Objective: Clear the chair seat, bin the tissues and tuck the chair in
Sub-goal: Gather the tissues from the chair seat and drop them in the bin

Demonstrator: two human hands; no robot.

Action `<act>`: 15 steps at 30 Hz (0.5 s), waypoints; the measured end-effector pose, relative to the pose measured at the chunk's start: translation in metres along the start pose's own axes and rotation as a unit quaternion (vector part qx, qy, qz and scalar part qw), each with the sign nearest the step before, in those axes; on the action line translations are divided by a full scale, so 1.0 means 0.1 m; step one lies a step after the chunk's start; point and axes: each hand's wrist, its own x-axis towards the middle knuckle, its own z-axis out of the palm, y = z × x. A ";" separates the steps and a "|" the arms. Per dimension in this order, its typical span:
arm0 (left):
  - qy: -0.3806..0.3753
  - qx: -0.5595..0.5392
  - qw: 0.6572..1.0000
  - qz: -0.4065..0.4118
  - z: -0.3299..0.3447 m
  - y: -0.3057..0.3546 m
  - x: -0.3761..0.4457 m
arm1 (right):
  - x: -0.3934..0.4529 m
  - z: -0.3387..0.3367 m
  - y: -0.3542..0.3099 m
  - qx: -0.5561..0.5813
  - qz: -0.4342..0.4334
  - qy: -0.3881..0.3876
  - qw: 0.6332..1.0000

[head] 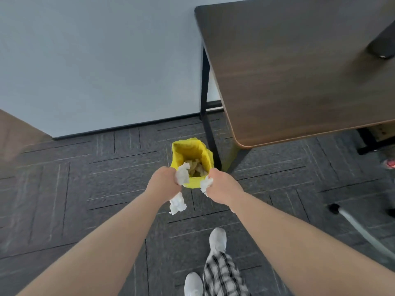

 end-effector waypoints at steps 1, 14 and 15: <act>0.000 -0.014 1.000 -0.009 0.03 -0.02 0.10 | 0.13 0.02 -0.02 0.001 0.005 -0.002 1.000; 0.012 -0.187 0.973 -0.133 0.59 -0.30 1.67 | 1.90 0.37 0.15 0.041 0.089 -0.007 0.995; 0.004 -0.193 0.972 -0.135 0.68 -0.34 1.76 | 2.01 0.43 0.17 0.036 0.094 -0.008 0.995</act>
